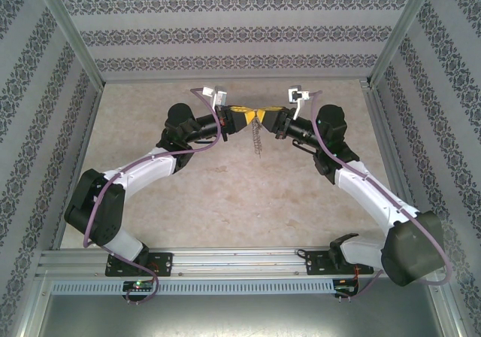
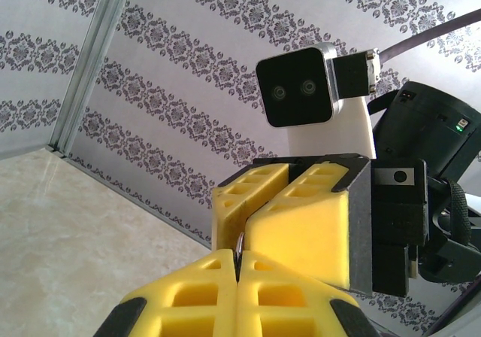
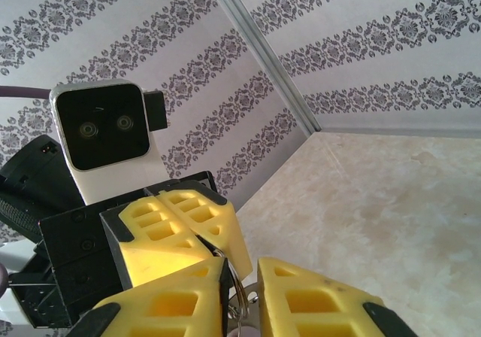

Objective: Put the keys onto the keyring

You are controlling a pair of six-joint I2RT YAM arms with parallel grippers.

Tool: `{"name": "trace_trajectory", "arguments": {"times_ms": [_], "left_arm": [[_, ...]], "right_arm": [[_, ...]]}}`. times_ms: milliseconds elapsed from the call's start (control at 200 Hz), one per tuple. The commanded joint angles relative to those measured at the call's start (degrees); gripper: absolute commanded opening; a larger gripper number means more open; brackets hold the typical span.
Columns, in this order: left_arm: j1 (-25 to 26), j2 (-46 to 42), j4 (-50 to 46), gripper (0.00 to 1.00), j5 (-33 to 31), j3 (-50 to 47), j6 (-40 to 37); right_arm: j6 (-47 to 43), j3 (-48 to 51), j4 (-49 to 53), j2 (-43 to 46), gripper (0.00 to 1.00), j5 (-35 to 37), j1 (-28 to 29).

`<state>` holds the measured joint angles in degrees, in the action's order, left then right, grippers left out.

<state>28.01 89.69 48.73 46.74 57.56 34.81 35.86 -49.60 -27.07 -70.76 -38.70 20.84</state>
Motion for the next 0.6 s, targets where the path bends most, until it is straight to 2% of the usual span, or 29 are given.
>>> {"name": "trace_trajectory", "arguments": {"times_ms": [0,110,185,310,550,595], "left_arm": [[-0.55,0.50,3.93,0.00,1.42,2.12,0.43],[-0.51,0.80,4.07,0.00,1.62,2.25,0.60],[-0.57,0.84,4.09,0.00,1.67,2.31,0.59],[-0.50,1.10,4.09,0.00,1.59,2.53,0.68],[-0.82,1.09,0.66,0.00,0.77,3.18,-1.33],[-1.30,0.69,-0.63,0.06,0.45,3.18,-1.95]], "right_arm": [[-0.27,-0.99,-2.27,-0.76,0.19,-1.46,0.71],[-0.40,-0.99,-2.15,-0.95,0.21,-1.53,0.74],[-0.44,-1.02,-2.20,-1.01,0.16,-1.48,0.70],[-0.66,-1.19,-2.19,-1.22,0.00,-2.04,0.70],[-2.21,-1.48,-0.55,-1.23,0.00,-1.87,-0.17],[-2.87,-1.75,0.29,-1.16,0.00,-1.91,-0.67]]}}
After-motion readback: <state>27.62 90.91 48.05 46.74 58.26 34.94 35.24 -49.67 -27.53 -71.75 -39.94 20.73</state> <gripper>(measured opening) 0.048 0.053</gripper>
